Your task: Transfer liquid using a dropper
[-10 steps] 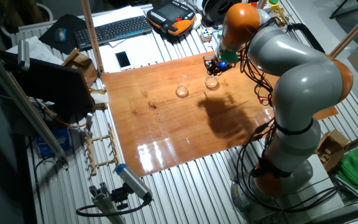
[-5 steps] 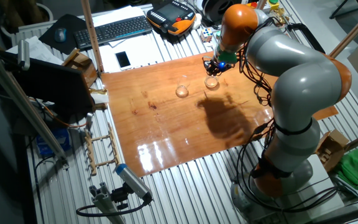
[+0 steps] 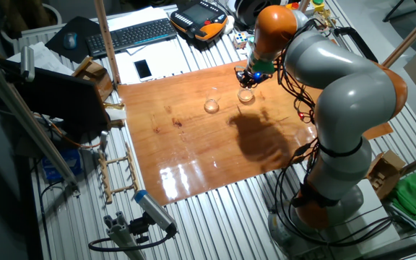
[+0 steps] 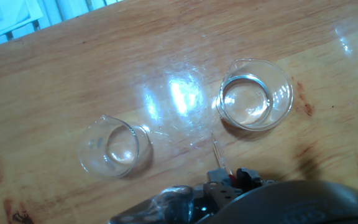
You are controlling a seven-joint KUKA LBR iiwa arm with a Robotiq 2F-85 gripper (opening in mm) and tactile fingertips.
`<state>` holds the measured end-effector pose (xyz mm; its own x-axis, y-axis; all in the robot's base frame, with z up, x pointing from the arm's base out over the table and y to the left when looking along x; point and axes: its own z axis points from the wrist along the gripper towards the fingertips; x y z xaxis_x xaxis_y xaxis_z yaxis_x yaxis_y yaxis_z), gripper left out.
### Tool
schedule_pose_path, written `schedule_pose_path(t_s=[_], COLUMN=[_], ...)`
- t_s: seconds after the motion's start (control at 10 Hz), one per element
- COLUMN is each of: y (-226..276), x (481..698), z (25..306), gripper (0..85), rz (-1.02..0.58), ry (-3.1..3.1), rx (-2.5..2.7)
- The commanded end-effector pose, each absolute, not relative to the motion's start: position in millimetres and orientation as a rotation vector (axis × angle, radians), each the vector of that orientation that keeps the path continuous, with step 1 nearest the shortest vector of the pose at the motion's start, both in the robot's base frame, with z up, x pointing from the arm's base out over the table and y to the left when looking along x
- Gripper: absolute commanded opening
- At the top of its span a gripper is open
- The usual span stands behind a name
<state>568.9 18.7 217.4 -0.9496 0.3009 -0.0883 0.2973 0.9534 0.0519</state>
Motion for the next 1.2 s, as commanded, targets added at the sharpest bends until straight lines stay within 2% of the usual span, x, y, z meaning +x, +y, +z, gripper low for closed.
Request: schedule_pose_path(t_s=[0.0, 0.8, 1.1], y=[19, 59, 50], x=[569, 563, 565], z=[217, 213, 212], gripper=[18.0, 18.0, 18.0], rz=[0.065, 0.086, 0.089], ry=[3.012, 2.996, 3.002], rx=[0.464, 0.522, 0.502])
